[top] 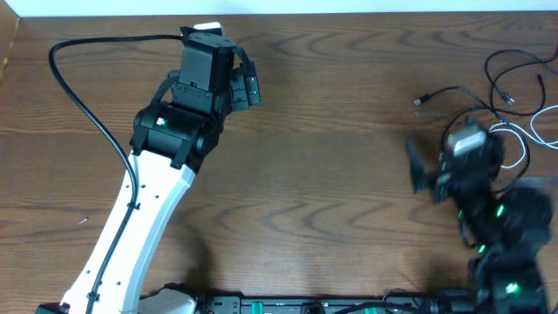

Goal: Untangle cables

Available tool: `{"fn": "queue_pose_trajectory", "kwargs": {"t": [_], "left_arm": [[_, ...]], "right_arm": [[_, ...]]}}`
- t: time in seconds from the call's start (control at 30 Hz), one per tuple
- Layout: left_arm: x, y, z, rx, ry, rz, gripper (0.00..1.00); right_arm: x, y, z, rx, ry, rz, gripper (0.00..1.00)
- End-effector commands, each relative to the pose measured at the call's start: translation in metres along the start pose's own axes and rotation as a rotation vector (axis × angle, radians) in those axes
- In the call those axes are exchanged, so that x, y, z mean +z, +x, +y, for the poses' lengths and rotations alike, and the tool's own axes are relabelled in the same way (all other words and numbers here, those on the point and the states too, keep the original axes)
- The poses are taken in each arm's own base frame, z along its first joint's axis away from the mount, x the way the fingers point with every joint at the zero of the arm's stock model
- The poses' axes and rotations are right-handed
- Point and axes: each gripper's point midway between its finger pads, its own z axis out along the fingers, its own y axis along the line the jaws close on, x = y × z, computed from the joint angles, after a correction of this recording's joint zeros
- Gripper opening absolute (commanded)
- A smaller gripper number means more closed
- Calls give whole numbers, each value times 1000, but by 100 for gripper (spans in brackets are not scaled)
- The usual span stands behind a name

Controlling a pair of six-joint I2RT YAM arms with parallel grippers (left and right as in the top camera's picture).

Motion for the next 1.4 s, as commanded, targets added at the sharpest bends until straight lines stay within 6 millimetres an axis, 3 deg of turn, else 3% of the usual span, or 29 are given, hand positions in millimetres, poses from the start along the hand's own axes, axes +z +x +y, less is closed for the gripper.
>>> {"fn": "queue_pose_trajectory", "kwargs": {"t": [0.0, 0.13, 0.37, 1.37], "left_arm": [[0, -2, 2, 13, -5, -6, 93], [0, -2, 2, 13, -5, -6, 93], [0, -2, 2, 13, -5, -6, 93], [0, 0, 3, 16, -9, 3, 94]], "right_arm": [[-11, 43, 17, -10, -20, -41, 99], [-18, 73, 28, -22, -7, -79, 99], [-17, 104, 36, -25, -5, -87, 99], [-18, 101, 35, -29, 7, -100, 99]]}}
